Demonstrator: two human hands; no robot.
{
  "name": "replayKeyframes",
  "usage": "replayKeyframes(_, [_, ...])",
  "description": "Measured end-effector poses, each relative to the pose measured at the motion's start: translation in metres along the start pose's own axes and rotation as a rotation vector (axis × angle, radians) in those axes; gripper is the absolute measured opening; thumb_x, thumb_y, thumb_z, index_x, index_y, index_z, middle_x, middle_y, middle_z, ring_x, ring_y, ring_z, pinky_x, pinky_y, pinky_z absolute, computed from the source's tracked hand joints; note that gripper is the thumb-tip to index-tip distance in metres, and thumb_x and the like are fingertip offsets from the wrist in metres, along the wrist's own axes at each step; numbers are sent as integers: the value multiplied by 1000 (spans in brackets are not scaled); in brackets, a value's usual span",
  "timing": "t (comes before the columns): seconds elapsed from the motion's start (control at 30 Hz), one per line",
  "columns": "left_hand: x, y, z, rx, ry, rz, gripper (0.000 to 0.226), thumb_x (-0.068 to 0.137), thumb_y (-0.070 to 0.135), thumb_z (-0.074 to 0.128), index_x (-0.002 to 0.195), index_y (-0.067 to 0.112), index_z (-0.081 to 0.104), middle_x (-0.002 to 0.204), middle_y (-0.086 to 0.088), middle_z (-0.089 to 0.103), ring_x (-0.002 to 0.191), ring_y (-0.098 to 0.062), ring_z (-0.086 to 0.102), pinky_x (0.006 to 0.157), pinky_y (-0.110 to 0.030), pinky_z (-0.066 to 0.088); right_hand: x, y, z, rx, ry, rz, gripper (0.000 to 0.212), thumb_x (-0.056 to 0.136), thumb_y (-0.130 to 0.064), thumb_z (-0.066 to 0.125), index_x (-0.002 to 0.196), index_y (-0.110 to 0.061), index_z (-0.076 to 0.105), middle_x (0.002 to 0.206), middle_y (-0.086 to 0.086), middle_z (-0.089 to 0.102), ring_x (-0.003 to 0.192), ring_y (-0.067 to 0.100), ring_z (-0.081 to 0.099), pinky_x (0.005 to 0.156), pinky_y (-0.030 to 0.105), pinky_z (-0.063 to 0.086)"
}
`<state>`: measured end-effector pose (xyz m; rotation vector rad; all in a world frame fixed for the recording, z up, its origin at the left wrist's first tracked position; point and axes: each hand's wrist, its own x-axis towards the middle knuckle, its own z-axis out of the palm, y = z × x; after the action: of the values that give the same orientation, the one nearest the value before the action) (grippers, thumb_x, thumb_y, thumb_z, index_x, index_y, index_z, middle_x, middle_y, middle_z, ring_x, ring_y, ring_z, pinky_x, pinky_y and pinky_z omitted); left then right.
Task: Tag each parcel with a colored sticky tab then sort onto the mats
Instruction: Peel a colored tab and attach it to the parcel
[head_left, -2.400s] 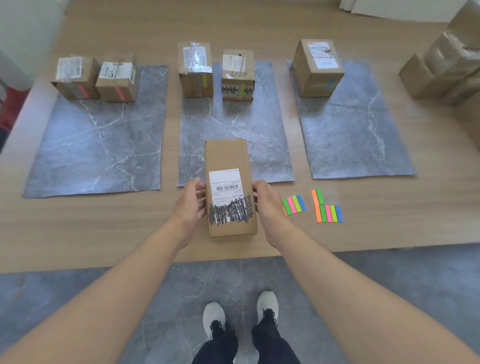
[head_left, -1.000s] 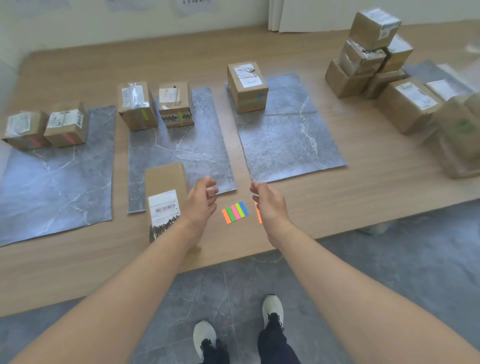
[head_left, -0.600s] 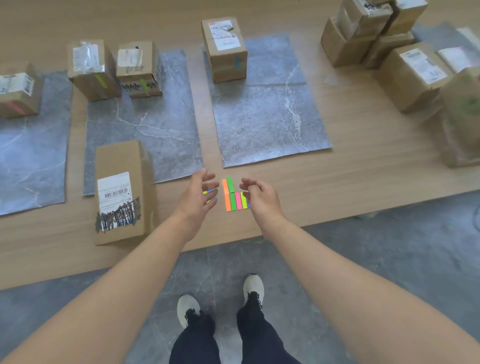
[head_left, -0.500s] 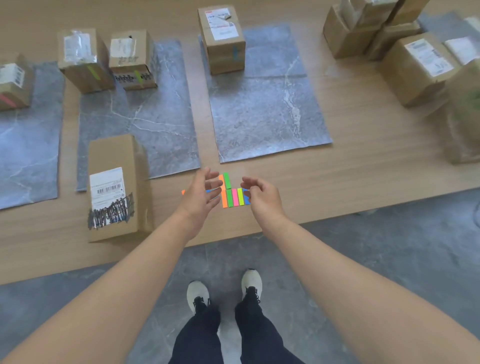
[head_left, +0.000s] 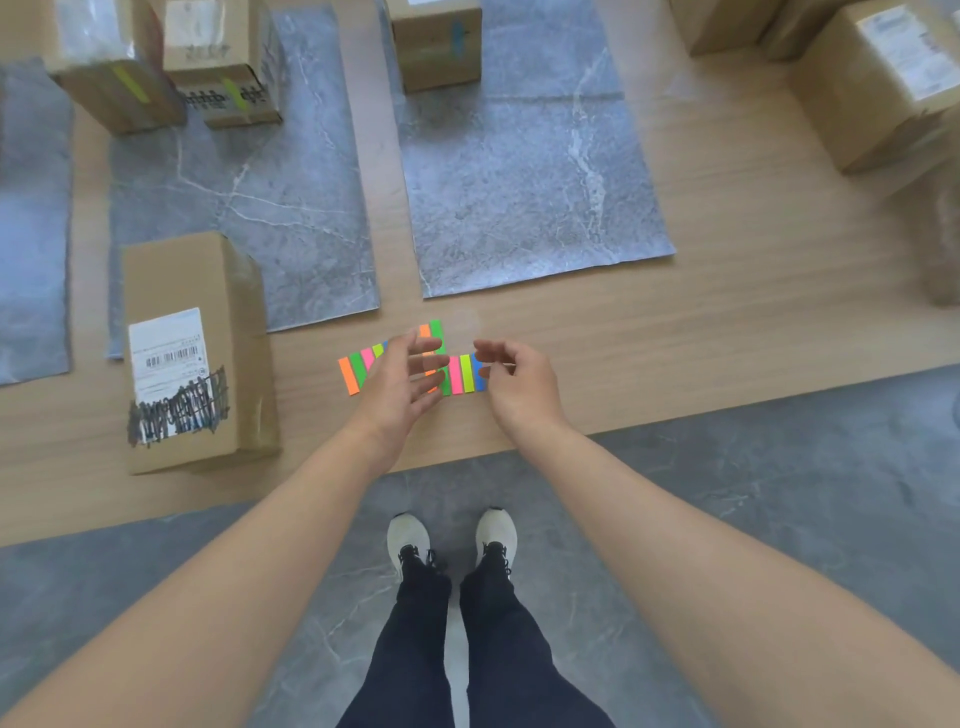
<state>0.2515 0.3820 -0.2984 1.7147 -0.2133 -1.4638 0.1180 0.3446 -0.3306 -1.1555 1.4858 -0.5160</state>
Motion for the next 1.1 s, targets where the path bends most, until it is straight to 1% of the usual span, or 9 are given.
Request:
replayKeyframes(0.17, [3,3,-11,-18,31,11,40,102,43,38,110,15,66,110,-8,69,102,-24,65,97,-37,50,2,-6,11,-3,-20,-16,44,93,4,41,116,-17,72,103,-7,70,103,16,69,96,32,54])
replayKeyframes(0.33, [5,7,-25,7,57,18,42,101,47,38,111,18,67,114,-8,69,106,-24,64,104,-40,49,8,-13,20,-43,-24,-60,38,95,2,46,117,-14,72,104,-3,72,102,15,69,92,27,54])
replayKeyframes(0.47, [6,8,-29,50,120,78,39,103,40,37,104,17,67,110,-8,69,102,-25,65,100,-40,52,14,-14,30,-142,-70,-140,34,95,-1,53,114,-18,74,103,-7,71,89,6,65,88,24,53])
replayKeyframes(0.6, [9,9,-37,92,173,109,40,103,37,36,106,13,68,116,-13,70,96,-25,67,96,-40,54,23,-17,41,-283,-122,-250,31,94,-3,59,116,-17,75,107,-4,73,78,7,62,79,18,49])
replayKeyframes(0.67, [10,9,-40,109,213,127,39,102,34,37,106,11,68,116,-14,70,97,-24,66,93,-38,55,27,-17,45,-385,-154,-320,31,92,-2,61,117,-17,75,110,-1,72,82,9,62,79,18,51])
replayKeyframes(0.77, [11,6,-44,124,265,156,32,99,24,39,105,8,66,106,-11,69,91,-21,65,88,-36,55,33,-21,51,-639,-273,-465,35,92,-5,64,124,-17,73,118,5,66,99,21,64,87,32,49])
replayKeyframes(0.87, [12,3,-47,166,259,158,31,99,21,36,102,9,64,93,-5,68,84,-17,66,78,-32,50,43,-28,59,-885,-400,-566,38,95,-9,63,131,-21,70,126,8,59,115,27,57,80,32,42])
replayKeyframes(1.03, [13,8,-45,168,232,150,27,99,20,36,96,10,60,86,-4,65,83,-17,64,78,-31,48,53,-35,74,-1005,-393,-582,32,86,-11,71,116,-20,77,119,8,59,110,32,60,80,35,47])
replayKeyframes(1.1, [12,9,-46,199,217,149,26,100,20,36,91,12,59,85,-5,63,84,-18,62,79,-32,47,55,-36,79,-1005,-370,-553,31,82,-11,75,112,-19,78,116,8,60,108,32,61,75,32,41])
